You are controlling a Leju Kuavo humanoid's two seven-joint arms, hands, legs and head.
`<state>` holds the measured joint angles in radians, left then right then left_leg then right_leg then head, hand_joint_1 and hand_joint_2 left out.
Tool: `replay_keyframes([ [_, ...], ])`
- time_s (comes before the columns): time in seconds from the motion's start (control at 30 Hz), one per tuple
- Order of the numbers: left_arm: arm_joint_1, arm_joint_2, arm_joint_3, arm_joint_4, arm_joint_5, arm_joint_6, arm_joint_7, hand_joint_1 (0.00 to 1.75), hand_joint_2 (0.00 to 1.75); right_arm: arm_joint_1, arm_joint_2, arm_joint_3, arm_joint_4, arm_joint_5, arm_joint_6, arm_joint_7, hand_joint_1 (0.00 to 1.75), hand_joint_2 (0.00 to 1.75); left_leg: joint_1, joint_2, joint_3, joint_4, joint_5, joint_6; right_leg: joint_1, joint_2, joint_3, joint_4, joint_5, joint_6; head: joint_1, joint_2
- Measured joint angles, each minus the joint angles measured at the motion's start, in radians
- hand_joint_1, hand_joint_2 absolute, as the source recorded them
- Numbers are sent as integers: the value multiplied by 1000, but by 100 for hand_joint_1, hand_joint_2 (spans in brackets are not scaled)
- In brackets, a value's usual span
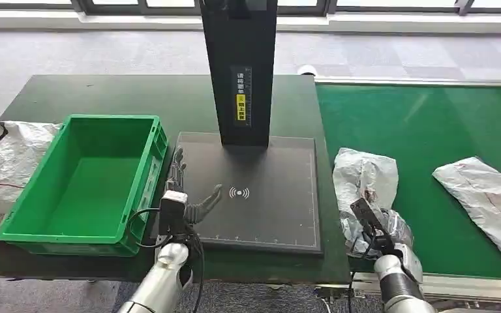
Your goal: Moved the parcel from conveyor to table for the left to box.
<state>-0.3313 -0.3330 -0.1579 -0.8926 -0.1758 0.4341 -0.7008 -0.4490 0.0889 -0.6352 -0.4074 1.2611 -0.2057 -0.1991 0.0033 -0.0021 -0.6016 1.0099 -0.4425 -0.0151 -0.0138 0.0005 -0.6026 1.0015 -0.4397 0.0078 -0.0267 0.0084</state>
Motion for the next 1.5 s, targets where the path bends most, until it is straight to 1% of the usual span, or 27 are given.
replay_keyframes([
  [0.07, 0, 0, 0, -1, -5, -5, 0, 0, 175, -9, 0, 10, 8, 8, 28, -8, 175, 175, 0, 0, 1, 0, 0, 1, 0, 0, 1, 0, 0, 0, 0, 0],
  [0.27, 1, 0, 0, -3, -10, -5, 0, 0, 175, -23, 0, 22, 20, 11, 39, -15, 175, 175, 0, 0, 3, 0, 0, 0, 0, 0, 3, 0, 1, 1, 0, 0],
  [0.4, 6, 2, 0, -8, -15, -5, 0, 0, 175, -26, 0, 42, 26, 16, 75, -40, 175, 175, 0, 0, 3, 0, 0, 0, 2, 0, 3, 0, 1, 1, 0, 0],
  [0.6, 21, 4, 0, -22, -30, -5, 0, 0, 175, -24, 3, 58, 35, -2, 82, -101, 175, 175, 0, 0, 3, 0, -1, -1, 3, 0, 3, 0, -1, -1, 0, 0],
  [0.8, 50, 8, 1, -47, -35, 1, 0, 0, 175, -14, 17, 61, 35, -81, -18, -202, 175, 175, 0, 1, 2, 0, -2, -2, 3, 1, 1, 0, -1, -1, 0, 0],
  [0.87, 61, 8, 3, -57, -45, 6, 0, 0, 175, -7, 26, 58, 22, -158, -89, -286, 175, 175, 0, 1, 1, 0, -1, -2, 3, 1, 0, 1, -1, -1, 0, 0],
  [0.93, 73, 8, 5, -69, -48, 7, 0, 0, 175, -5, 43, 56, -4, -210, -124, -335, 175, 175, 0, 3, 1, 0, -2, -2, 3, 3, -1, 1, -1, -1, 0, 0],
  [1.23, 88, 9, 6, -89, -56, 7, 0, 0, 175, -2, 69, 56, -59, -231, -126, -335, 175, 175, 0, 3, 1, 0, -2, -2, 3, 2, -1, 1, -1, -1, 0, 0],
  [1.27, 88, 9, 6, -89, -58, 7, 0, 0, 175, 6, 71, 57, -64, -263, -153, -362, 175, 175, 0, 2, 1, 0, -1, -1, 3, 2, -1, 1, -1, -1, 0, 0],
  [1.3, 88, 8, 8, -89, -67, 5, 0, 0, 175, 39, 78, 74, -121, -343, -221, -411, 175, 175, 0, 1, 0, 0, -1, -1, 2, 1, 0, 1, -1, -1, 0, 0],
  [1.33, 89, 7, 12, -89, -75, 0, 0, 0, 175, 95, 102, 114, -238, -454, -303, -443, 175, 175, 0, -3, -1, 0, -1, -1, 2, -3, 0, 1, -2, 0, 0, 0],
  [1.37, 90, 8, 16, -89, -80, -5, 0, 0, 175, 135, 121, 157, -333, -531, -354, -443, 175, 175, 0, -3, -2, 0, -1, -1, 2, -4, 0, 1, -2, 0, 0, 0],
  [1.4, 91, 8, 20, -89, -85, -7, 0, 0, 175, 171, 145, 204, -433, -570, -380, -438, 175, 175, 0, -3, -2, 0, -1, -2, 3, -2, -1, 1, -2, 0, 0, 0],
  [1.47, 90, 6, 27, -89, -90, -8, 0, 0, 175, 232, 184, 285, -615, -534, -409, -443, 175, 175, 1, -1, 0, 0, -2, -3, 3, 0, -1, 1, -3, -2, 0, 0],
  [1.5, 90, 6, 31, -88, -95, -8, 0, 0, 175, 256, 200, 318, -678, -528, -424, -448, 175, 175, 1, 0, 0, 0, -2, -3, 3, 0, -1, 1, -3, -3, 0, 0],
])
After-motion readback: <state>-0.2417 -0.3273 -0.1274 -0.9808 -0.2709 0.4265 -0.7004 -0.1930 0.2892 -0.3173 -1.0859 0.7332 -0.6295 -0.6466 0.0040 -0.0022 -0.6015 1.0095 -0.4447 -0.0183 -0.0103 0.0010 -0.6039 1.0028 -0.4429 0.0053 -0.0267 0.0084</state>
